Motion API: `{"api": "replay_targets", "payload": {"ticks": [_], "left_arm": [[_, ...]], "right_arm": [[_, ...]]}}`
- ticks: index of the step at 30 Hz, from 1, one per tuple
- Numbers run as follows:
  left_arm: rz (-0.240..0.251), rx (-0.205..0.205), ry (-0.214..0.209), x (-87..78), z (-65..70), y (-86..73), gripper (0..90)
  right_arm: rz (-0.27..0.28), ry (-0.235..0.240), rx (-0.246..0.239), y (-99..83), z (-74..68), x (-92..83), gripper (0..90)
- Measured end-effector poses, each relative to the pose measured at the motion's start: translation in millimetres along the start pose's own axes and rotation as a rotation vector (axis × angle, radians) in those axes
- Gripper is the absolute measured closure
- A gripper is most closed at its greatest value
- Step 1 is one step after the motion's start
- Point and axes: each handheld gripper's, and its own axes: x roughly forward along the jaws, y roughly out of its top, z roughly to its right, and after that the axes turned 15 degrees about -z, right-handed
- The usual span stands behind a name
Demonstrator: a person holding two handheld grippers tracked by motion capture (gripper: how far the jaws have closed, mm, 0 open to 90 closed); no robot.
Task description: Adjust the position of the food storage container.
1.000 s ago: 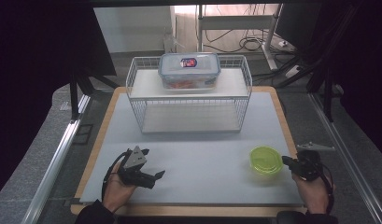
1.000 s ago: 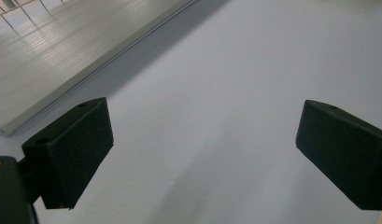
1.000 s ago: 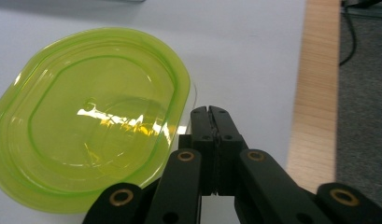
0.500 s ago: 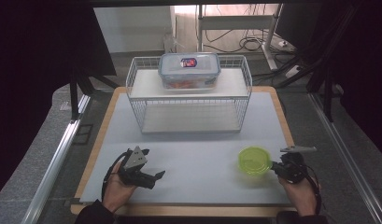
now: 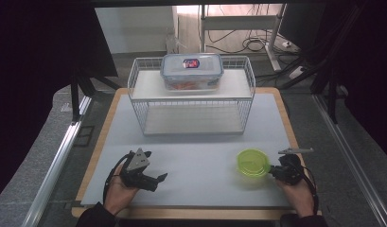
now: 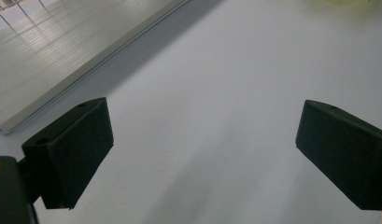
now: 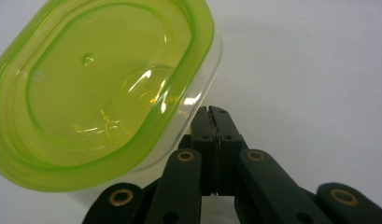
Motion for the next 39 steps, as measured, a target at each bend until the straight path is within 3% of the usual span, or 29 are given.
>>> {"api": "replay_targets", "payload": {"ticks": [10,30,39], "left_arm": [[-0.012,0.001,-0.003,1.7,0.1,0.1,3.8],[-0.037,0.007,-0.007,4.2,0.9,0.6,3.9],[-0.043,0.010,-0.008,4.7,1.3,0.6,4.0]], "right_arm": [[-0.007,0.049,-0.037,12.1,-17.0,13.0,89.9],[-0.033,0.127,-0.090,30.1,-63.7,39.7,90.0],[-0.046,0.173,-0.139,42.2,-88.8,55.2,90.0]]}}
